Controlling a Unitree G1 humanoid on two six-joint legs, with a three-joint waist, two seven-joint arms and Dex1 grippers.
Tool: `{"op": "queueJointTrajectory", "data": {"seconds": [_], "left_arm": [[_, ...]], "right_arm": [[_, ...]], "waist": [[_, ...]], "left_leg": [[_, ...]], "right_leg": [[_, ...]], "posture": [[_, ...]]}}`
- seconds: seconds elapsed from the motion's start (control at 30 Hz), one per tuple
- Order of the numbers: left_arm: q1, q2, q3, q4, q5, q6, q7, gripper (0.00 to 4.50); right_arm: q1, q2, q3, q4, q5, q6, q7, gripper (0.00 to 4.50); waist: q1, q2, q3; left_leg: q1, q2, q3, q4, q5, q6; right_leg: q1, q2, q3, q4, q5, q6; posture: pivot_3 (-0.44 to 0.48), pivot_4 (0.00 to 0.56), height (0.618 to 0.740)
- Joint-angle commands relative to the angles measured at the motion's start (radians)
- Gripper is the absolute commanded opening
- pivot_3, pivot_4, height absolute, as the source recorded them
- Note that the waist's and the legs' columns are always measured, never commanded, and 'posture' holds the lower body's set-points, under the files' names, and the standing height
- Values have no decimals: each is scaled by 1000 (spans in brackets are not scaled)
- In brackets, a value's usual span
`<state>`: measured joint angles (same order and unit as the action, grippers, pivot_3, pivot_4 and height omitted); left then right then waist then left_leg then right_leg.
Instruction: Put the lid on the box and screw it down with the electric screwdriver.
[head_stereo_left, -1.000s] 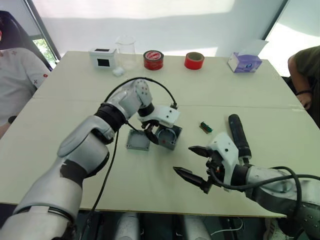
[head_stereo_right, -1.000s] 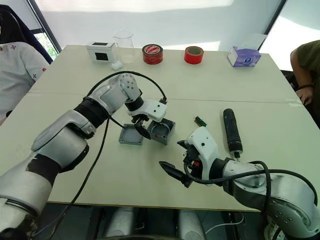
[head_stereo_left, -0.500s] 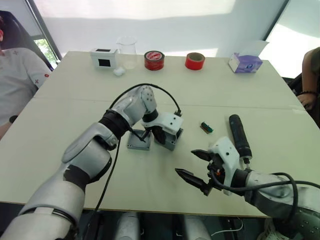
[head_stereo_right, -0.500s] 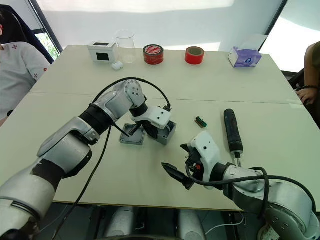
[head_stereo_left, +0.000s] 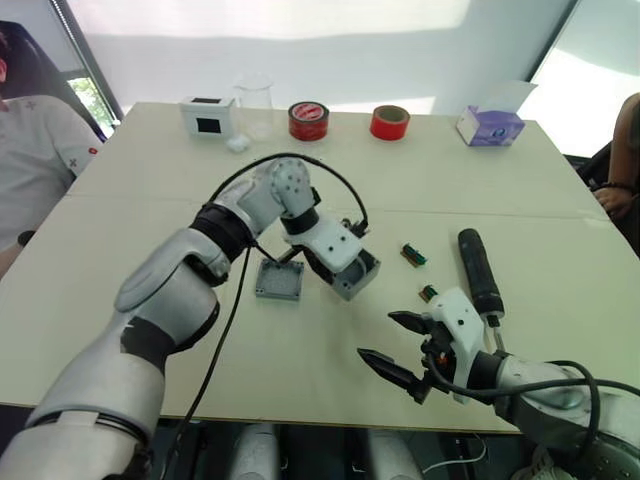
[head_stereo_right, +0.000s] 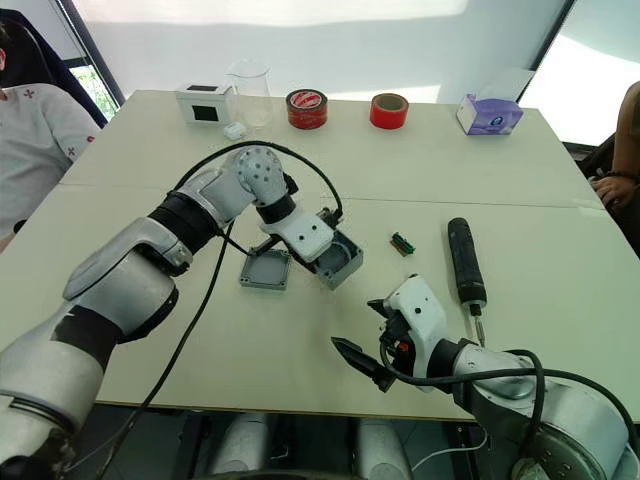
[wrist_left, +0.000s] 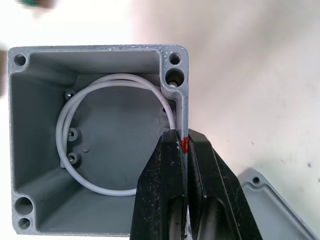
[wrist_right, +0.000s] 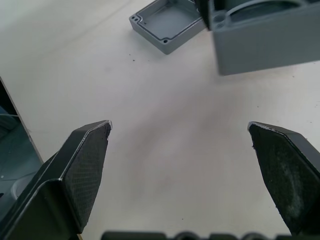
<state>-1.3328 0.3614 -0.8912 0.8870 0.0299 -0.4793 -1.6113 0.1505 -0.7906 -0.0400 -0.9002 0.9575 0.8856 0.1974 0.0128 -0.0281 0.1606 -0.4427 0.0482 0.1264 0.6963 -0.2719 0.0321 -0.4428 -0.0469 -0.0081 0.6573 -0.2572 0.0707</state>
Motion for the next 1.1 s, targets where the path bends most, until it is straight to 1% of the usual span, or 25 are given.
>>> {"op": "queueJointTrajectory", "data": {"seconds": [0.03, 0.13, 0.23, 0.27, 0.33, 0.37, 0.4, 0.47, 0.5, 0.53, 0.6, 0.63, 0.67, 0.73, 0.77, 0.87, 0.9, 1.0, 1.07, 1.1], "left_arm": [[-36, -1, -47, 18, -68, -54, -3, 43], [-41, -10, -72, 34, -97, -62, -3, 43], [-43, -10, -95, 40, -115, -75, -3, 835], [-44, -9, -101, 39, -123, -75, -3, 1186], [-51, -16, -82, 37, -149, -38, -3, 2094], [-59, -18, -67, 37, -156, -6, -3, 2417], [-63, -18, -57, 37, -160, 14, -3, 2417], [-94, 12, -30, 13, -195, 112, -3, 2417], [-112, 36, -4, -13, -235, 194, -3, 2417], [-130, 69, 51, -39, -282, 323, -3, 2417], [-135, 137, 182, -87, -303, 565, 22, 2417], [-127, 168, 229, -117, -287, 696, 88, 2417], [-119, 192, 255, -153, -254, 868, 169, 2417], [-90, 230, 300, -223, -191, 1219, 344, 2417], [-59, 256, 327, -277, -179, 1362, 402, 2417], [29, 308, 418, -452, -195, 1654, 504, 2417], [61, 315, 470, -506, -200, 1772, 555, 2417], [152, 303, 600, -629, -210, 2026, 680, 2417], [212, 276, 669, -657, -232, 2089, 757, 2417], [230, 269, 684, -675, -243, 2094, 783, 2417]], "right_arm": [[11, 15, -21, -39, -5, -22, 6, 4500], [12, 25, -22, -50, -1, -15, -4, 4500], [7, 32, -23, -61, 8, -6, -16, 4500], [4, 33, -23, -63, 12, -3, -21, 4500], [-15, 31, -24, -67, 32, 6, -28, 4500], [-26, 27, -24, -68, 42, 10, -30, 4500], [-33, 26, -22, -69, 47, 13, -32, 4500], [-65, 12, -30, -72, 78, 22, -28, 4500], [-89, 2, -43, -73, 106, 24, -23, 4500], [-134, -9, -61, -67, 147, 20, -16, 4500], [-236, -27, -78, -43, 206, 11, 2, 4500], [-283, -36, -73, -28, 212, 9, 21, 4500], [-327, -46, -60, -17, 200, 11, 40, 4500], [-421, -64, -5, 4, 153, 22, 88, 4500], [-463, -72, 27, 15, 127, 26, 115, 4500], [-531, -91, 91, 38, 52, 24, 176, 4500], [-552, -99, 115, 53, 15, 14, 206, 4500], [-595, -107, 169, 82, -66, -10, 280, 4500], [-619, -104, 203, 99, -120, -25, 325, 4500], [-626, -101, 214, 105, -140, -29, 339, 4500]], "waist": [[0, 0, 0], [0, 0, 0], [0, 0, 0], [0, 0, 0], [0, 0, 0], [-1, 0, 0], [-1, 0, 0], [-1, 0, 0], [-2, 0, 0], [-2, 0, 1], [-13, 0, 1], [-20, 0, 1], [-24, 0, 1], [-26, 1, 1], [-27, 1, 1], [-26, 1, 1], [-24, 0, 1], [-20, 0, 1], [-20, 0, 1], [-19, 0, 1]], "left_leg": [[0, 0, 0, 0, 0, 0], [-1, 0, 0, 1, 0, 0], [-1, 0, 0, 2, 0, 1], [-1, -1, 0, 2, -1, 1], [-1, -1, 0, 2, -1, 1], [-1, 0, 0, 2, -1, 1], [-1, 0, 0, 2, -1, 1], [-1, 0, 0, 2, -1, 1], [-1, 0, 0, 2, -1, 1], [-1, 0, 0, 2, -1, 1], [-1, 0, 0, 2, -1, 1], [-1, 1, 0, 2, -1, 1], [0, 1, 0, 2, -1, 1], [1, 0, 0, 2, -1, 2], [1, 0, -1, 2, -2, 3], [1, 0, -2, 2, -2, 3], [1, 0, -3, 2, -2, 3], [-1, -1, -4, 2, -1, 1], [-1, -2, -4, 3, -1, 1], [0, -2, -4, 3, -1, 1]], "right_leg": [[0, 0, 0, 0, 0, 0], [0, 0, 0, 0, 0, 0], [0, -1, 0, 0, 0, -1], [0, -1, 0, 0, 0, -1], [0, -1, 0, 0, 0, -1], [0, -1, 0, 0, 0, -1], [0, -1, 0, 0, 0, -1], [0, -1, 0, 0, 0, -1], [0, 0, 0, 0, 0, -1], [0, 0, 0, 0, 0, 0], [0, 0, 0, 0, 0, 0], [-1, 0, 0, 0, 0, 1], [0, 0, 0, 1, 0, 2], [0, 0, 0, 5, -1, 5], [0, 0, 0, 6, -2, 7], [-1, 0, 0, 10, -3, 8], [-1, 0, 0, 10, -3, 9], [-2, 0, 0, 10, -3, 9], [-1, -2, -1, 10, -3, 9], [-1, -2, -1, 10, -3, 9]], "posture": [[0, 150, 715], [0, 150, 715], [0, 150, 715], [0, 150, 715], [0, 150, 715], [0, 150, 715], [0, 150, 715], [0, 150, 715], [0, 150, 715], [0, 150, 715], [0, 150, 715], [0, 150, 715], [0, 150, 715], [0, 150, 715], [0, 150, 715], [0, 150, 715], [0, 150, 715], [0, 150, 715], [0, 150, 715], [0, 150, 715]]}}
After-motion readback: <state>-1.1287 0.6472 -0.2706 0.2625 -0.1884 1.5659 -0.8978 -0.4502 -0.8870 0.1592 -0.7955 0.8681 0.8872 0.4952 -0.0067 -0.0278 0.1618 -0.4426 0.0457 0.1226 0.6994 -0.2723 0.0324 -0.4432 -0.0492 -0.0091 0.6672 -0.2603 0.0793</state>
